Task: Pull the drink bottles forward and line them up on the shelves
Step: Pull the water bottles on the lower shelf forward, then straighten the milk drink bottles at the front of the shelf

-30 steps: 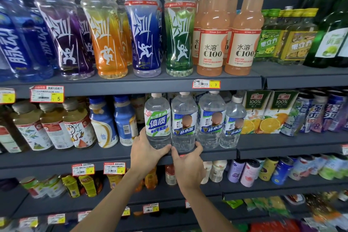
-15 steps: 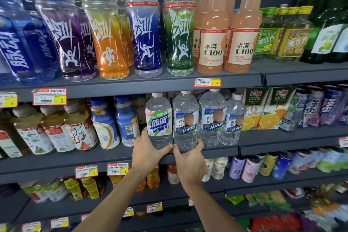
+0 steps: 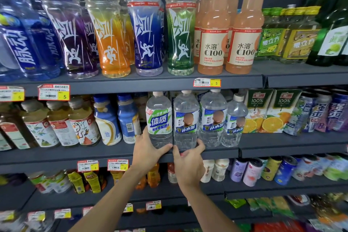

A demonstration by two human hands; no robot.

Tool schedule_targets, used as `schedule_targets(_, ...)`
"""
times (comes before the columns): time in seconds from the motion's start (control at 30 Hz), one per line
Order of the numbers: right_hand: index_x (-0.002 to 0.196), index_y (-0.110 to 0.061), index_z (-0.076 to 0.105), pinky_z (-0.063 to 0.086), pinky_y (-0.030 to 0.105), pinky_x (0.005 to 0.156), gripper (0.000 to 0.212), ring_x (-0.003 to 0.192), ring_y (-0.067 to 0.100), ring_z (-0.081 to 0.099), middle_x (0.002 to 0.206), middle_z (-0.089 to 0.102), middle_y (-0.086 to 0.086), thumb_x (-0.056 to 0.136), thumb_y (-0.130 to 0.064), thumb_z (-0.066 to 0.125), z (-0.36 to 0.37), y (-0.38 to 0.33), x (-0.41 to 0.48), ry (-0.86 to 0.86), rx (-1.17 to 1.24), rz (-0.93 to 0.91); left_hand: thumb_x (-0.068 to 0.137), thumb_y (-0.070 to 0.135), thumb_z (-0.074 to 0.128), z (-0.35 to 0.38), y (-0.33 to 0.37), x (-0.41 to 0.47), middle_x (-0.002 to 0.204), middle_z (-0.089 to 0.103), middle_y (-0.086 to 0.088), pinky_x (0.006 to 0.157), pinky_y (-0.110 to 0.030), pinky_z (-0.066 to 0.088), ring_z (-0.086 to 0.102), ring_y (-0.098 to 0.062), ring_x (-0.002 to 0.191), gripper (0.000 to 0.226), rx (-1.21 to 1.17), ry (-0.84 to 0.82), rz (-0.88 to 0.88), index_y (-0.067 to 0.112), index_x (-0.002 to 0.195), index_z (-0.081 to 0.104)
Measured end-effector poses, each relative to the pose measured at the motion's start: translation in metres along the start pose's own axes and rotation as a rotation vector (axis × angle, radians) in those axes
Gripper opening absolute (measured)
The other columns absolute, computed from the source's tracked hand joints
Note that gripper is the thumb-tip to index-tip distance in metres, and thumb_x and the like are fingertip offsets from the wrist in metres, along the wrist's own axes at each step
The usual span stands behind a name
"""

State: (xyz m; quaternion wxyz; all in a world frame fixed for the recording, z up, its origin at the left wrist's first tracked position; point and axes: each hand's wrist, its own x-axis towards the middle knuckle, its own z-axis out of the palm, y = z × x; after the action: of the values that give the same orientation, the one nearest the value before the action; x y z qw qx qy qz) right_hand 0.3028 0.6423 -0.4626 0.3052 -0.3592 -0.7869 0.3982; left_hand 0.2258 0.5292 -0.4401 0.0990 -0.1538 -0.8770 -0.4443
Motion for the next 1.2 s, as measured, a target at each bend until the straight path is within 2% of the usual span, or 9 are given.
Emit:
schedule_targets(0.1,0.130,-0.019,0.038,0.054,0.036,0.056,0.060,0.063,0.002,0.058,0.068,0.055,-0.012,0.086,-0.042,0.072,-0.001,-0.003,-0.009,0.026,0.087,-0.056,0.064,0.062,0.083,-0.006,-0.001,-0.006,0.129,0.059,0.015,0.098,-0.035,0.049,0.053,-0.006,0.118,0.093,-0.061,0.011,0.002,0.031,0.141,0.042)
schedule_targets(0.23,0.116,-0.025,0.042,0.033,0.010,0.048,0.042,0.065,-0.006,0.058,0.064,0.053,-0.014,0.088,-0.034,0.072,0.004,-0.009,-0.018,-0.017,0.155,-0.210,0.074,0.066,0.074,-0.024,-0.011,-0.018,0.122,0.054,0.021,0.087,-0.020,0.047,0.052,0.007,0.106,0.081,-0.053,0.077,-0.016,0.031,0.140,0.043)
schedule_targets(0.37,0.110,-0.030,0.044,0.038,0.013,0.050,0.033,0.062,-0.002,0.058,0.062,0.056,-0.014,0.090,-0.032,0.070,0.017,-0.019,-0.028,-0.078,0.196,-0.284,0.090,0.045,0.069,-0.049,-0.028,-0.020,0.108,0.056,0.019,0.085,-0.026,0.048,0.054,0.003,0.098,0.039,-0.002,0.297,-0.011,0.027,0.122,0.055)
schedule_targets(0.57,0.107,-0.030,0.050,0.050,0.029,0.058,0.024,0.062,0.000,0.057,0.064,0.057,-0.013,0.091,-0.034,0.067,0.041,-0.043,-0.050,-0.094,0.195,-0.367,0.091,0.045,0.067,-0.085,-0.055,-0.007,0.117,0.057,0.002,0.087,-0.037,0.050,0.057,-0.017,0.104,0.046,0.096,0.426,-0.131,0.016,0.124,0.050)
schedule_targets(0.67,0.112,-0.029,0.055,0.048,0.030,0.062,0.027,0.066,-0.002,0.057,0.064,0.058,-0.015,0.091,-0.041,0.066,0.058,-0.060,-0.058,-0.128,0.147,-0.395,0.090,0.049,0.067,-0.097,-0.067,0.000,0.117,0.059,-0.004,0.085,-0.044,0.052,0.058,-0.023,0.104,0.052,0.152,0.399,-0.167,0.014,0.125,0.050)
schedule_targets(0.83,0.145,-0.014,0.039,0.051,0.031,0.072,0.071,0.082,0.006,0.067,0.067,0.066,-0.016,0.089,-0.052,0.063,0.094,-0.089,-0.060,-0.268,0.002,-0.309,0.088,0.057,0.065,-0.111,-0.088,0.006,0.106,0.059,0.004,0.071,-0.037,0.049,0.061,-0.021,0.094,0.053,0.239,0.329,-0.173,0.018,0.120,0.052)
schedule_targets(0.97,0.154,-0.011,0.022,0.054,0.038,0.082,0.093,0.100,0.027,0.070,0.103,0.075,0.004,0.085,-0.055,0.067,0.117,-0.109,-0.052,-0.236,-0.085,-0.144,0.090,0.063,0.057,-0.119,-0.099,0.015,0.104,0.066,0.003,0.069,-0.036,0.050,0.065,-0.021,0.092,0.053,0.324,0.193,-0.192,0.019,0.118,0.052)
schedule_targets(1.03,0.152,-0.012,0.028,0.052,0.038,0.080,0.091,0.102,0.031,0.069,0.112,0.072,0.009,0.084,-0.057,0.069,0.123,-0.116,-0.049,-0.197,-0.149,-0.101,0.092,0.063,0.054,-0.122,-0.102,0.019,0.102,0.068,0.001,0.071,-0.038,0.052,0.067,-0.022,0.090,0.051,0.346,0.132,-0.192,0.020,0.119,0.050)
schedule_targets(1.2,0.120,-0.021,0.046,0.054,0.039,0.076,0.056,0.096,0.030,0.069,0.104,0.073,0.004,0.085,-0.059,0.068,0.126,-0.117,-0.051,-0.196,-0.223,-0.117,0.093,0.065,0.049,-0.122,-0.103,0.022,0.093,0.067,0.002,0.064,-0.034,0.047,0.064,-0.020,0.079,0.049,0.375,0.065,-0.170,0.018,0.108,0.053)
